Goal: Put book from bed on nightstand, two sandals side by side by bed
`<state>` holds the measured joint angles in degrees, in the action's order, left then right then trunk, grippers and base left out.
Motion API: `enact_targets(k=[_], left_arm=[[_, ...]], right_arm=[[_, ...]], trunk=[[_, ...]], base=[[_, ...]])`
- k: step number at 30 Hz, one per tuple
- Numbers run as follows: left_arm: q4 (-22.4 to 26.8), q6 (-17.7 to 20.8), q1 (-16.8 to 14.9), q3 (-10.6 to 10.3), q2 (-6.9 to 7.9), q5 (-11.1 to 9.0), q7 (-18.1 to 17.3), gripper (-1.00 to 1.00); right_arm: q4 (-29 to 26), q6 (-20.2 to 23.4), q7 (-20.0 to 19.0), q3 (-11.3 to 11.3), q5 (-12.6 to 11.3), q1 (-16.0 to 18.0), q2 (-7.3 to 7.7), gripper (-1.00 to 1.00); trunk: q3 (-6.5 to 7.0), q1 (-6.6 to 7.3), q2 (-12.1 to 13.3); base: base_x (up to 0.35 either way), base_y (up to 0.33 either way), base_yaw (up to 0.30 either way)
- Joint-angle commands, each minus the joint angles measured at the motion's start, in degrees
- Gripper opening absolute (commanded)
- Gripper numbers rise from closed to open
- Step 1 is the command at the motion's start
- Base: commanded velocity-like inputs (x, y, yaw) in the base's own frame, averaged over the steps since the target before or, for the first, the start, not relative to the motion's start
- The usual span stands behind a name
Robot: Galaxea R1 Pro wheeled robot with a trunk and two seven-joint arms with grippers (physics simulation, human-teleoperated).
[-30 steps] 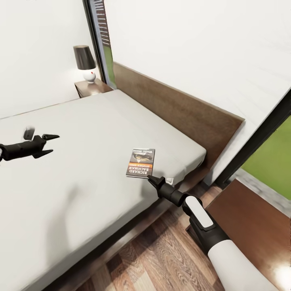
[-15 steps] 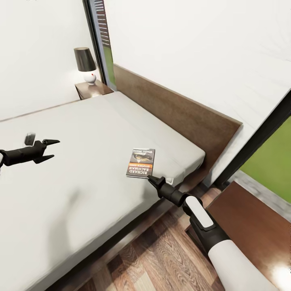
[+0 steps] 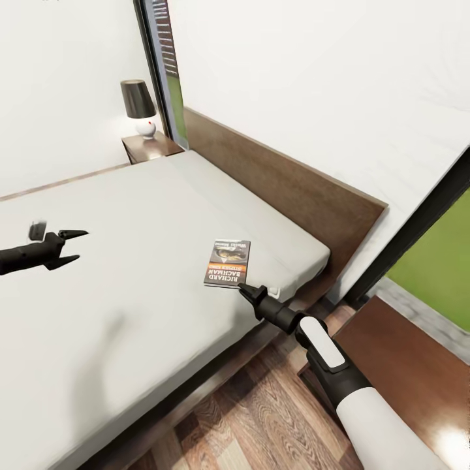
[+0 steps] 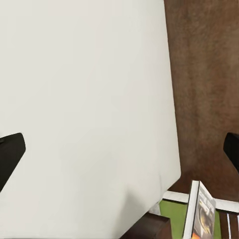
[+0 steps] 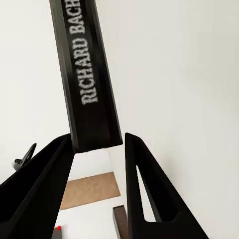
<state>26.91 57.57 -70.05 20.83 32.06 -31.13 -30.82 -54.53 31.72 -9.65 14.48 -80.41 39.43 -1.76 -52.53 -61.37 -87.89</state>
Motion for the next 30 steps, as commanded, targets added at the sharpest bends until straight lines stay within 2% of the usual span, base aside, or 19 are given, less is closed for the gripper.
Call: enact_targets(k=[1, 11, 22, 30], left_arm=[[0.0, 0.3, 0.0, 0.3, 0.04, 0.5, -0.4, 1.0], [-0.1, 0.3, 0.4, 0.3, 0.32, 0.5, -3.0, 1.0], [-0.1, 0.3, 1.7, 0.2, 0.37, 0.5, -3.8, 1.0], [-0.2, 0.3, 4.0, 0.2, 0.39, 0.5, -5.3, 1.0]], right_arm=[[0.0, 0.2, -0.1, 0.0, 0.0, 0.0, -0.01, -1.0], [0.0, 0.2, -0.8, 0.1, 0.0, 0.0, 0.04, -1.0], [0.0, 0.2, -1.6, 0.1, 0.2, 0.0, 0.08, -1.0], [0.0, 0.2, -1.7, 0.1, 0.3, 0.0, 0.18, -1.0]], trunk=[[0.15, 0.23, 0.4], [0.15, 0.23, 0.4], [0.15, 0.23, 0.4], [0.15, 0.23, 0.4]], base=[[0.0, 0.0, 0.0], [0.0, 0.0, 0.0], [0.0, 0.0, 0.0], [0.0, 0.0, 0.0]])
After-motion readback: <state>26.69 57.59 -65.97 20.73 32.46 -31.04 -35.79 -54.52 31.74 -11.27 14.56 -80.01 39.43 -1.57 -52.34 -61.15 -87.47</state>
